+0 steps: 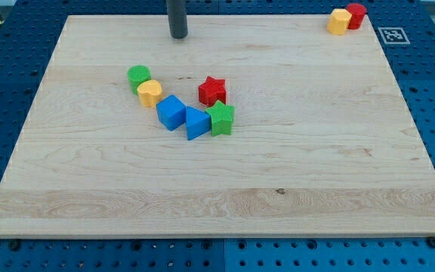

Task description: Nudge the yellow heart down a bit

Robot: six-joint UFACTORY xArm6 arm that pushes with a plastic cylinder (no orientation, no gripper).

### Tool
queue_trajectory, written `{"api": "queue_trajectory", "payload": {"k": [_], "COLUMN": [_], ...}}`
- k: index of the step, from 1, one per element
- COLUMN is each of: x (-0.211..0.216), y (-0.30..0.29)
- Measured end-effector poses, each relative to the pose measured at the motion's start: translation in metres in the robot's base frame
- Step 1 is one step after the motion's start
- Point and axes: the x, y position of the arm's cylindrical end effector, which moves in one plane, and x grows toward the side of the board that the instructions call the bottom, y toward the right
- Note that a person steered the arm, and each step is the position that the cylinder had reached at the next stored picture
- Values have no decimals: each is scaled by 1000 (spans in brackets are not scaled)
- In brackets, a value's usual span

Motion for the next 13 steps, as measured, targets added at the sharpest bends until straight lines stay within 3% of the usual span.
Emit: {"api": "queue_trajectory", "payload": {"k": [7,13], "x": [107,164], "y": [-11,-13]}}
